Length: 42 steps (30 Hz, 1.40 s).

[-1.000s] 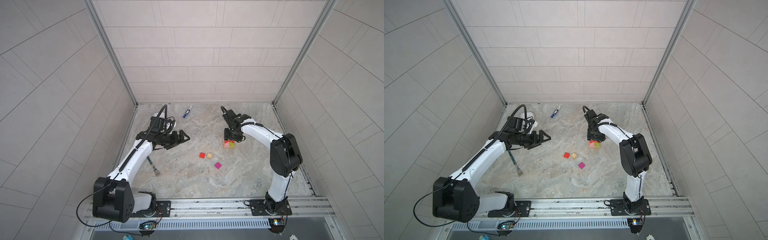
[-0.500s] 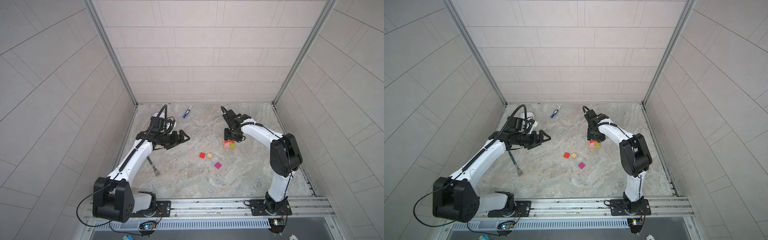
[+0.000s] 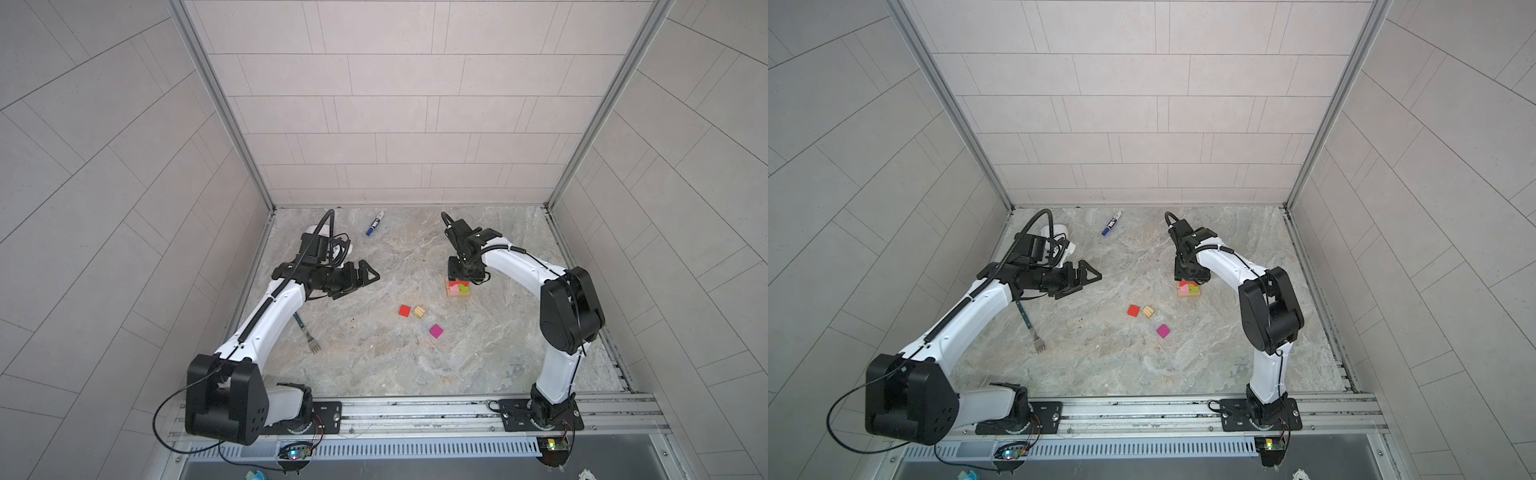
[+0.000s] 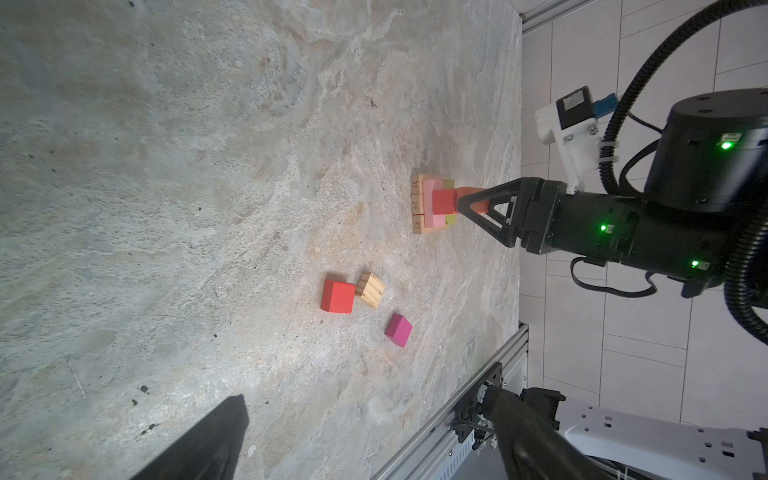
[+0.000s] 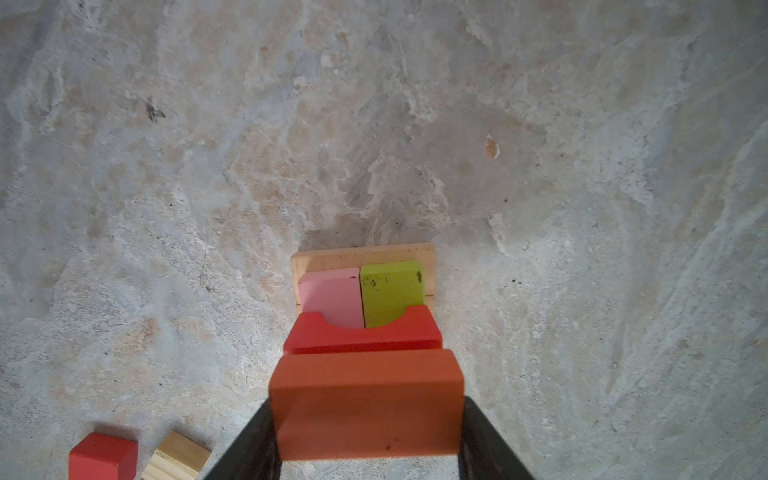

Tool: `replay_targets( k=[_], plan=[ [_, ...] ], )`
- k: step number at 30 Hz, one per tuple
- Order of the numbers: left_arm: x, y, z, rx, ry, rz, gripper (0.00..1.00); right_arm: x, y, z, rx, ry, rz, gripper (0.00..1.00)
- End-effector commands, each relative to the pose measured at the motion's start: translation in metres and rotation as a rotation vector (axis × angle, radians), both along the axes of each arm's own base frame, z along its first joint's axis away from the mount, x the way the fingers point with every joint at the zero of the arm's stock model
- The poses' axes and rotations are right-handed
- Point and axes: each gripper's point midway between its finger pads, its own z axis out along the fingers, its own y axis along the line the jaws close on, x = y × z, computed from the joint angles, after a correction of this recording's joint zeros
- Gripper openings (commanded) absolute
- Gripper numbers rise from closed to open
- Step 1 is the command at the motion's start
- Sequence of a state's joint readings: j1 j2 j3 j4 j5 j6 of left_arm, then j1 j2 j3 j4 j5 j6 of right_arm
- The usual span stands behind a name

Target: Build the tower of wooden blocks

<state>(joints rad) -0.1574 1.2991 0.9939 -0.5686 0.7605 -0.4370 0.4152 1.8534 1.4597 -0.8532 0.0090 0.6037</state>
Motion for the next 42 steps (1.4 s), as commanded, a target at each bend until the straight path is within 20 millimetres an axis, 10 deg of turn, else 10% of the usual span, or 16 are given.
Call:
replay_targets(
  k=[1, 42],
  plan=[
    [-0.0012, 0.0019, 0.0046, -0.003, -0.027, 0.004, 0.99, -0.0052, -0.0051, -0.0032, -0.036, 0.011, -0.003, 0.56],
    [-0.0012, 0.0019, 0.0042, -0.003, -0.026, 0.003, 0.99, -0.0012, -0.0009, -0.0017, -0.020, 0.004, 0.004, 0.64]
  ],
)
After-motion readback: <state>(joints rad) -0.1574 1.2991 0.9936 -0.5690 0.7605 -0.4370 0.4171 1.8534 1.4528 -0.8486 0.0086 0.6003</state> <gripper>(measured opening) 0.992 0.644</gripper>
